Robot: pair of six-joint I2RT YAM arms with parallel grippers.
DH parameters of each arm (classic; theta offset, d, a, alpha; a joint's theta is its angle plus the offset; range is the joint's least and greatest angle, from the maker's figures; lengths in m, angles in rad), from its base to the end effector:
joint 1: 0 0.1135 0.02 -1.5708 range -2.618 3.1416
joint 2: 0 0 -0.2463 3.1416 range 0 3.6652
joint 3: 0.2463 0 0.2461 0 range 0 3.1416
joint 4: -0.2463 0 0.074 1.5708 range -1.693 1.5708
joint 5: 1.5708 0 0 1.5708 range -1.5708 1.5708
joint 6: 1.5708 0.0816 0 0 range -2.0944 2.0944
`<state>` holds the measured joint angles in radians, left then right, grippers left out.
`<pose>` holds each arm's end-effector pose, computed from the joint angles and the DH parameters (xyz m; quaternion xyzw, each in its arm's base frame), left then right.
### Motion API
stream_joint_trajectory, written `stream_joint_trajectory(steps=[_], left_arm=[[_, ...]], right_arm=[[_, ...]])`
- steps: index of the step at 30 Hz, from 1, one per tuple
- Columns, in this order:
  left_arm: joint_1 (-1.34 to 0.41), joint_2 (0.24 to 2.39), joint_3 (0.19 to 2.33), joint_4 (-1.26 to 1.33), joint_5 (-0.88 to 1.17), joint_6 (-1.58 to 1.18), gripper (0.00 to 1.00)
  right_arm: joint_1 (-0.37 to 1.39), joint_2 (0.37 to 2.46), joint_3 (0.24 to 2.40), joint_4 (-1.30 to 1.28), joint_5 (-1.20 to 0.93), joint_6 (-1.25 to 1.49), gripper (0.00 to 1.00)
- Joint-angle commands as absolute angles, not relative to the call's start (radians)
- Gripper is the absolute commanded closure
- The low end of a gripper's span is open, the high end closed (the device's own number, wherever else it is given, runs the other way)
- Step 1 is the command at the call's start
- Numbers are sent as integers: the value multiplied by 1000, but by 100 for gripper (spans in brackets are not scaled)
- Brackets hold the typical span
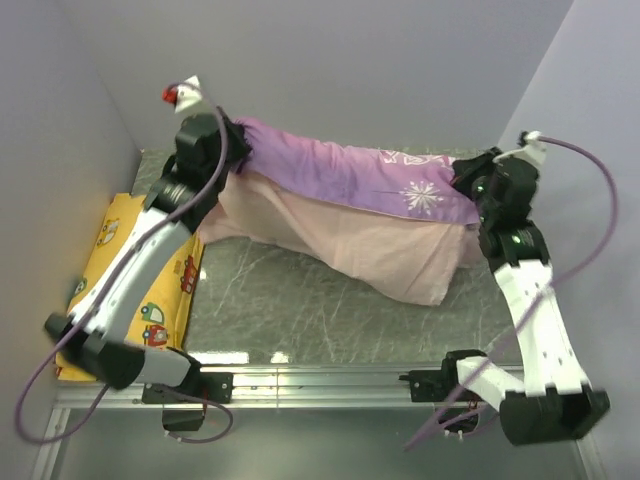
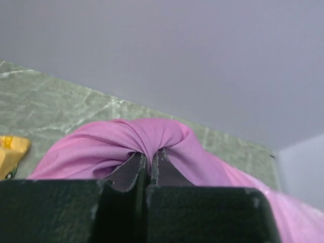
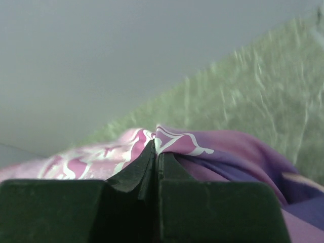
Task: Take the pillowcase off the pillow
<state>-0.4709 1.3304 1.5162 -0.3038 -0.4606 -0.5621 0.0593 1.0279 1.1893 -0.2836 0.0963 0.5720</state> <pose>0.3114 -0.1178 0.4385 -0.1846 0.7202 -0.1710 0.6466 0.2727 0.0083 0.4030 0.2205 0.7156 0.1712 0.6403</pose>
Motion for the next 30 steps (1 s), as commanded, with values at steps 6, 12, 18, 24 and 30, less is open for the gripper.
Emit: stream_joint_trajectory(steps=[6,12,18,24,30], left_arm=[[-307,1917,1927,-451,-161,-614,100],[-296,2016,2119,-482,-137,-592,98],[-296,1990,2131,-434,-72,-545,28],[-369,1795,1987,-367,-138,-479,15],[-563,1605,1785,-371,-334,-416,13]], right_arm=[[72,1693,1213,-215,-47,673,100],[64,2005,1380,-235,-147,716,100],[66,2141,1568,-353,-164,696,100],[61,2177,1658,-451,-204,675,100],[58,2171,1672,-466,-224,677,100]])
